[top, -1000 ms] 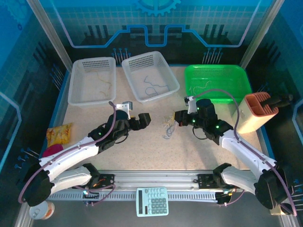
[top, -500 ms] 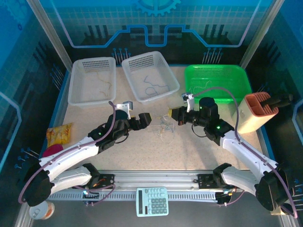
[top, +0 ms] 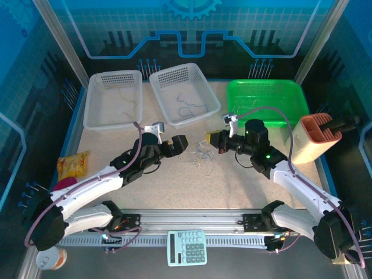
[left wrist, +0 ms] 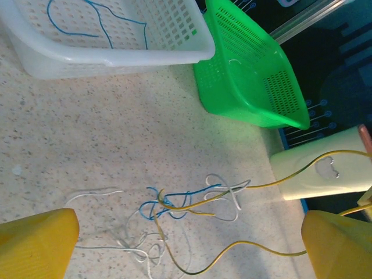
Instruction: Untangle the cables
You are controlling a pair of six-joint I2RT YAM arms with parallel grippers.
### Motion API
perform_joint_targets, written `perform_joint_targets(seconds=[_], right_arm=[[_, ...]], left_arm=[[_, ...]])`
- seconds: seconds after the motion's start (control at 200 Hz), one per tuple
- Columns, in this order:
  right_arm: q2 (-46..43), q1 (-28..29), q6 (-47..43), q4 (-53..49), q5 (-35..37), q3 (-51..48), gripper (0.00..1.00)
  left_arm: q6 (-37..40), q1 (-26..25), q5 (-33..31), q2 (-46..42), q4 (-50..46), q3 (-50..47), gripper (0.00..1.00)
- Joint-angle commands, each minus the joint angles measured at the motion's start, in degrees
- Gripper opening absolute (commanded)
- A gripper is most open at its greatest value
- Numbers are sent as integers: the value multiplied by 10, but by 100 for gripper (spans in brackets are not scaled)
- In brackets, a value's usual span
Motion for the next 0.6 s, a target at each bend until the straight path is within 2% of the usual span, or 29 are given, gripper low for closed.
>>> perform_joint_targets(seconds=[0.0, 0.155, 0.43, 0.595], right_arm=[[1, 0, -14, 12, -4, -1, 0], [4, -1, -14, 10, 0, -2, 0], [11, -1, -12, 14, 5, -6, 0], [11, -3, -11, 14, 6, -8, 0]], left_arm=[[-103, 7, 28, 14, 77, -11, 99], [-223, 6, 42, 38, 171, -41, 99], [-403, -5, 33, 90, 265, -73, 71], [-451, -12, 39, 137, 321, -74, 68]])
